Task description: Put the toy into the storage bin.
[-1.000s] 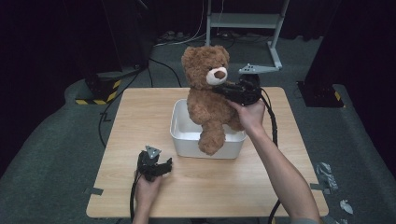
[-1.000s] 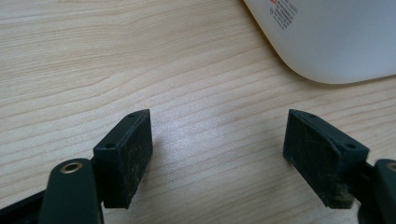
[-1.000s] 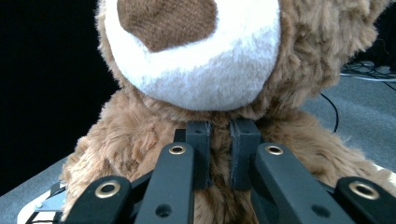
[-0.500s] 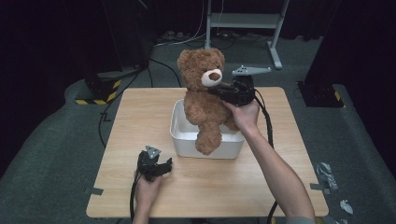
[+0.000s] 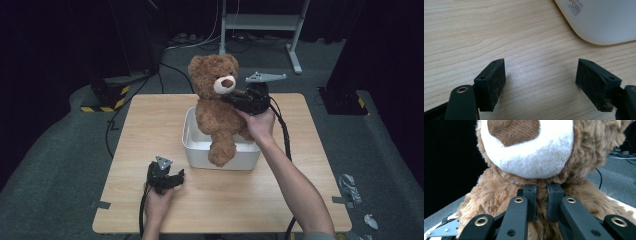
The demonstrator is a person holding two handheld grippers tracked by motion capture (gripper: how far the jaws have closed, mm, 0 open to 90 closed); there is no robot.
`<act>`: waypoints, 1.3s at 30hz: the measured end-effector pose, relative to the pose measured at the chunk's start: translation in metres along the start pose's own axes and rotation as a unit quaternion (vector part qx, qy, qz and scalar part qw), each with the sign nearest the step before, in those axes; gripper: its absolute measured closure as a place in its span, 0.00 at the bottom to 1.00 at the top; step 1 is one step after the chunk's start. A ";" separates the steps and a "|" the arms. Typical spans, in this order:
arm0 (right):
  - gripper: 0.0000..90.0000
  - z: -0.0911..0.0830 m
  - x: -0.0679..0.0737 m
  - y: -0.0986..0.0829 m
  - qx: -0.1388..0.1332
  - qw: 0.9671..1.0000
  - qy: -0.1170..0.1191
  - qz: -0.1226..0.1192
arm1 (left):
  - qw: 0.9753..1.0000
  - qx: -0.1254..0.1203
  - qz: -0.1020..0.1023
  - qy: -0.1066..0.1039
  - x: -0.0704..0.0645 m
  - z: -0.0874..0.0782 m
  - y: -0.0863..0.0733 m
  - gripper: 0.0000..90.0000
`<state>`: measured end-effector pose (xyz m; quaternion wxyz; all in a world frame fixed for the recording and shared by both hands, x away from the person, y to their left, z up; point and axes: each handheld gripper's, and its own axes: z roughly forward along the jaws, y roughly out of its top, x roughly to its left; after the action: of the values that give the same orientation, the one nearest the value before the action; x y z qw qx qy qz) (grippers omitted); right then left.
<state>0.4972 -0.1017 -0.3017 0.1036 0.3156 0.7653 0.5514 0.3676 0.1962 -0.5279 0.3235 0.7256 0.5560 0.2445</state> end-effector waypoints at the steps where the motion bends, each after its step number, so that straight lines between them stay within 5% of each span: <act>1: 0.90 0.001 0.000 0.000 0.000 1.000 0.000 -0.001 | 1.000 0.000 0.000 0.000 0.000 0.000 0.000 0.26; 39: 0.90 0.011 0.003 0.002 -0.007 1.000 -0.018 -0.017 | 1.000 0.000 0.000 -0.001 0.000 0.000 0.000 0.26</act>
<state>0.5013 -0.0912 -0.3038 0.1290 0.3122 0.7647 0.5487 0.3678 0.1963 -0.5279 0.3239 0.7261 0.5553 0.2439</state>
